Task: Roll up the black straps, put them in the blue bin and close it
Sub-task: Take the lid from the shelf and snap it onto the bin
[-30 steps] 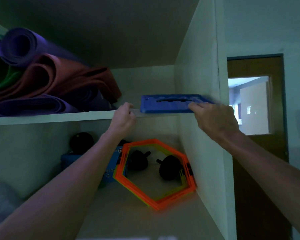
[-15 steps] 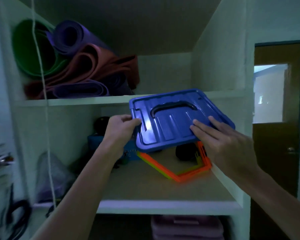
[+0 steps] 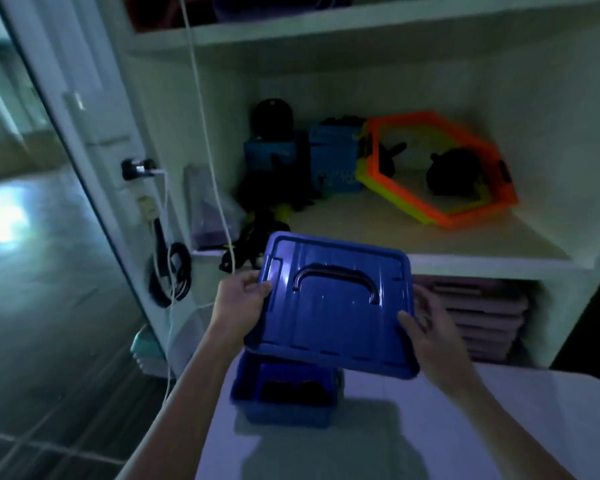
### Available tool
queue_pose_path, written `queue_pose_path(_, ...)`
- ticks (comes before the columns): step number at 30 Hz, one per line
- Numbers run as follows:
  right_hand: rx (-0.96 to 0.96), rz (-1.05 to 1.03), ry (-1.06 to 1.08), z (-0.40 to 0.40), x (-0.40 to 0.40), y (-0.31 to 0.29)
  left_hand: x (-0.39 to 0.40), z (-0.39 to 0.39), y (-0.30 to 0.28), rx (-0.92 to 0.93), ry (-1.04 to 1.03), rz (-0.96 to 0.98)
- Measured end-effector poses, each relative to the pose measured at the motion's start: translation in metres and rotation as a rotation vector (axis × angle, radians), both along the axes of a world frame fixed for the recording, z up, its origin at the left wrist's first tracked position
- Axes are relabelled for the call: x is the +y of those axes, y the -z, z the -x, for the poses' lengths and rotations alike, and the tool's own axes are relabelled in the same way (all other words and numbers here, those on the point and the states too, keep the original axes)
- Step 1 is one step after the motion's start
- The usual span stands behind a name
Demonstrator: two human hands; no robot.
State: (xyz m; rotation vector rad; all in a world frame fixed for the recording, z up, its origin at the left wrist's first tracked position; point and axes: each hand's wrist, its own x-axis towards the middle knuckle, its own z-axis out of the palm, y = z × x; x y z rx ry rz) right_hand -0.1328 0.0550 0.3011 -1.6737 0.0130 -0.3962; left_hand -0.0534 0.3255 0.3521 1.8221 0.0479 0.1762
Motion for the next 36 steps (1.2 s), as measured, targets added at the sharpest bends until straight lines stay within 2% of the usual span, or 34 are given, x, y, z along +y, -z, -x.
queue_pose_path(2, 0.109, 0.055, 0.123, -0.01, 0.027, 0.032, 0.025, 0.001, 0.04, 0.091, -0.023, -0.044)
queue_pose_path(4, 0.216, 0.147, 0.158, -0.021, 0.046, 0.064, 0.047, -0.003, 0.08, 0.177, -0.065, -0.083)
queue_pose_path(9, 0.426, 0.314, 0.075, -0.049, 0.072, 0.122, 0.078, -0.024, 0.158, 0.268, -0.131, -0.319)
queue_pose_path(15, 0.592, 0.45, -0.015, -0.102, 0.076, 0.167, 0.079, -0.058, 0.204, 0.309, -0.181, -0.51)
queue_pose_path(19, 0.622, 0.504, -0.042, -0.125, 0.076, 0.19, 0.074, -0.079, 0.221, 0.299, -0.162, -0.602)
queue_pose_path(25, 0.552, 0.626, 0.016, -0.14, 0.074, 0.209, 0.072, -0.101, 0.241, 0.324, -0.137, -0.612)
queue_pose_path(30, 0.588, 0.665, 0.02, -0.152, 0.074, 0.217, 0.075, -0.108, 0.254, 0.319, -0.141, -0.714)
queue_pose_path(32, 0.577, 0.655, 0.051, -0.153, 0.076, 0.221, 0.076, -0.112, 0.255, 0.371, -0.146, -0.705)
queue_pose_path(34, 0.633, 0.551, 0.132, -0.153, 0.078, 0.225, 0.076, -0.117, 0.256, 0.468, -0.149, -0.66)
queue_pose_path(36, 0.802, 0.392, 0.185, -0.154, 0.076, 0.227, 0.078, -0.125, 0.257, 0.571, -0.137, -0.603)
